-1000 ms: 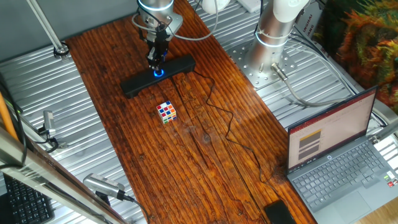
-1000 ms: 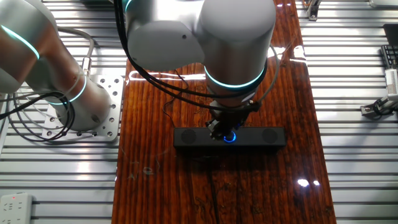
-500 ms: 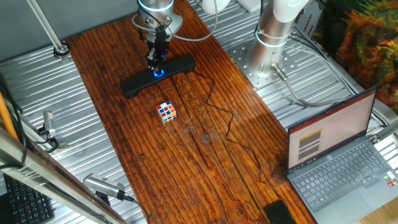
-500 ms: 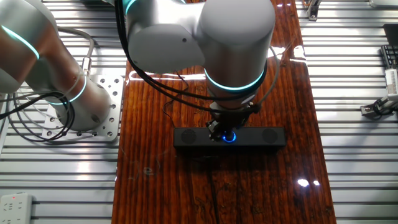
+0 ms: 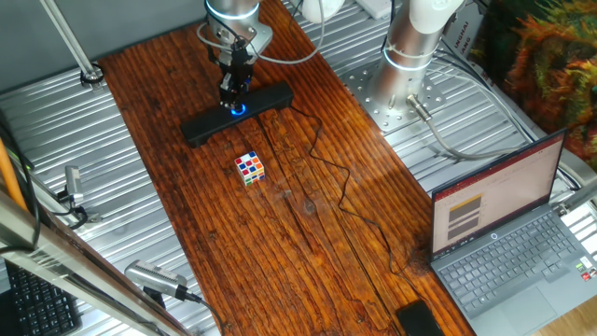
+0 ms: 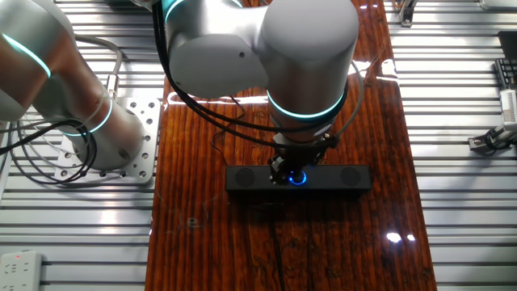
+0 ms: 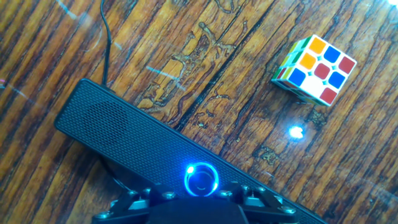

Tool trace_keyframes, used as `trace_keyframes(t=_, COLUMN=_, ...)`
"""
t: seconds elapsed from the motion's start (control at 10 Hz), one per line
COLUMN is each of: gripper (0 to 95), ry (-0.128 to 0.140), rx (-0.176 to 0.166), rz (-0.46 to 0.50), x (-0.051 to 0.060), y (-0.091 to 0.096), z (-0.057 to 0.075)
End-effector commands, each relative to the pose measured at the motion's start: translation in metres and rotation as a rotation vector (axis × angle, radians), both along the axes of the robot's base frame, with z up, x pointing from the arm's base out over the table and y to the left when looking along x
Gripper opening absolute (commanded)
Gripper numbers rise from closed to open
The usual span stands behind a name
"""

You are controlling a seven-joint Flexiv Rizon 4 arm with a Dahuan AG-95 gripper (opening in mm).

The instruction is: Turn the knob to increase the volume of the speaker

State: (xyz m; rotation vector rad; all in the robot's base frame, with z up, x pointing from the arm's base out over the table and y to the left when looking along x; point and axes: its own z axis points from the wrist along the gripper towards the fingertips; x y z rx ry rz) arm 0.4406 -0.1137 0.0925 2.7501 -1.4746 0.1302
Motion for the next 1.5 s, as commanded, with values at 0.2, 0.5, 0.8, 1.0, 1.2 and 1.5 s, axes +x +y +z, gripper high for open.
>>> trace_keyframes(t=0.2, gripper=38.0, ry=0.002, rx=-0.002, rz=-0.004, x=0.0031, y=0.0005, z=-0.0040)
trace_keyframes(t=0.5, gripper=38.0, ry=0.007, rx=-0.004, rz=-0.010, x=0.0037, y=0.0014, z=-0.0072)
trace_keyframes(t=0.8, gripper=38.0, ry=0.008, rx=-0.004, rz=-0.015, x=0.0021, y=0.0016, z=-0.0086)
trace_keyframes(t=1.0, gripper=38.0, ry=0.010, rx=-0.002, rz=-0.020, x=0.0016, y=0.0017, z=-0.0089)
trace_keyframes(t=1.2, gripper=38.0, ry=0.014, rx=0.002, rz=-0.025, x=0.0014, y=0.0017, z=-0.0089)
trace_keyframes(t=1.5, gripper=38.0, ry=0.012, rx=-0.005, rz=-0.031, x=0.0012, y=0.0017, z=-0.0095)
